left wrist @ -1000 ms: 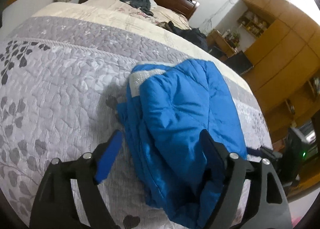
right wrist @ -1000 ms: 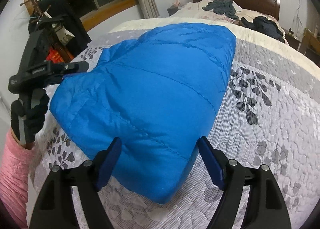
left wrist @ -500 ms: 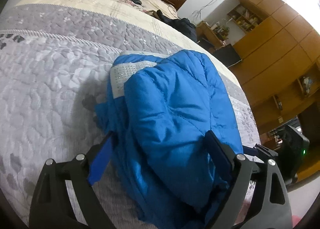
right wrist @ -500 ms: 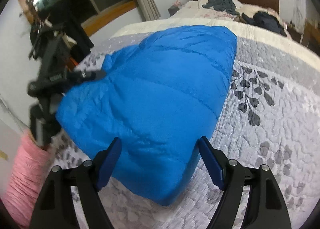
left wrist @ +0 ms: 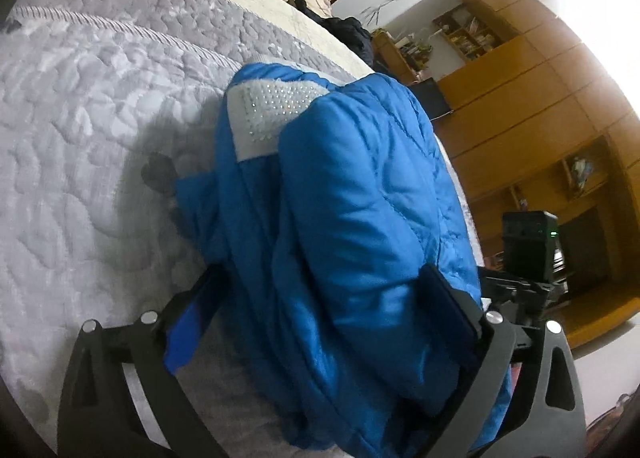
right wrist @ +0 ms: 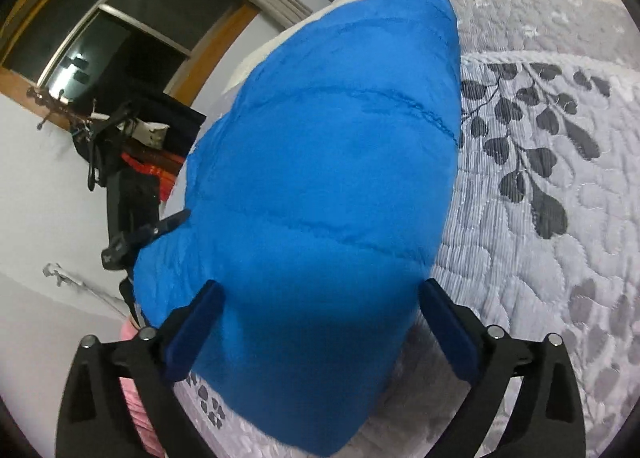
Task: Fold small clothes
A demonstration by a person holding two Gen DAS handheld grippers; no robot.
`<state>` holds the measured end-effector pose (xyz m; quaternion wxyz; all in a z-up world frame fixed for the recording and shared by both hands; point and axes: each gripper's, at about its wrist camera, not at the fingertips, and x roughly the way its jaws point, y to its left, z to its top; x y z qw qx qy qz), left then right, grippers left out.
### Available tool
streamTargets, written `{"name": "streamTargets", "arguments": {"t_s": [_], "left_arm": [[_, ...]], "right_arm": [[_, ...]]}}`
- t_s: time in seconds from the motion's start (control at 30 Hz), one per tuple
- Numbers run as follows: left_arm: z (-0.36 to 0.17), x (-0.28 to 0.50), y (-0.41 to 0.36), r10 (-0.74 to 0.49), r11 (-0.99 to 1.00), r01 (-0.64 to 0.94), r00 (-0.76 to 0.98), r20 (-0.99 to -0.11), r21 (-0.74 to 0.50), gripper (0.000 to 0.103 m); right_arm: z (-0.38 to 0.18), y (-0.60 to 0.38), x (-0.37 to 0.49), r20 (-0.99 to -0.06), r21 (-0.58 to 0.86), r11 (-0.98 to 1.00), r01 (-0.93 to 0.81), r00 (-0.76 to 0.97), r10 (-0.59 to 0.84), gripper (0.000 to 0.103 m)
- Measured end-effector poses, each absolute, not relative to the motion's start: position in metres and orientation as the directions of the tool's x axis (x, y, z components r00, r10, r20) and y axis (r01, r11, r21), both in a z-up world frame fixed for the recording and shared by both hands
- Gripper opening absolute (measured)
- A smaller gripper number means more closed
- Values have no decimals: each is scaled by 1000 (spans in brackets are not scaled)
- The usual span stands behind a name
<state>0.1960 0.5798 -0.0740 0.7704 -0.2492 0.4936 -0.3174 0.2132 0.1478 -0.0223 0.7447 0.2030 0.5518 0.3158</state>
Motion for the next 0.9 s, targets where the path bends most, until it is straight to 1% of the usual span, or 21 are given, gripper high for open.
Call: {"name": "streamTargets", "arguments": {"t_s": [0.2, 0.37, 0.4, 0.43, 0.47, 0.5, 0.53, 0.6, 0.73, 0.9], "left_arm": [[-84, 206, 569, -765, 638, 228, 303, -569, -736, 101], [-89, 205, 563, -766, 632, 222, 318, -558, -742, 100], [-89, 203, 562, -763, 636, 223, 325, -559, -739, 99], [-88, 200, 561, -756, 643, 223, 336, -561, -733, 94], [-87, 198, 561, -755, 644, 224, 341, -560, -731, 90], [-87, 197, 560, -758, 640, 224, 344, -555, -735, 81], [-84, 196, 560, -764, 631, 223, 347, -545, -743, 75], [-79, 191, 556, -761, 633, 231, 358, -541, -739, 69], [-75, 189, 551, -773, 619, 241, 360, -523, -748, 61], [-69, 186, 522, -801, 582, 258, 343, -490, -771, 57]], "right_arm": [[-41, 146, 230, -657, 706, 677, -209, 164, 736, 100], [-51, 147, 233, -618, 742, 638, -206, 159, 770, 100], [-50, 148, 232, -614, 742, 636, -211, 166, 771, 96], [-48, 147, 230, -612, 739, 636, -220, 174, 772, 87], [-44, 146, 228, -612, 732, 639, -235, 183, 769, 80], [-41, 143, 226, -611, 730, 639, -242, 187, 769, 71], [-37, 141, 223, -607, 731, 636, -247, 189, 772, 63], [-30, 136, 222, -596, 735, 626, -262, 191, 780, 54], [-25, 121, 218, -582, 740, 613, -276, 193, 790, 49], [-9, 87, 210, -572, 739, 615, -275, 227, 788, 47]]}}
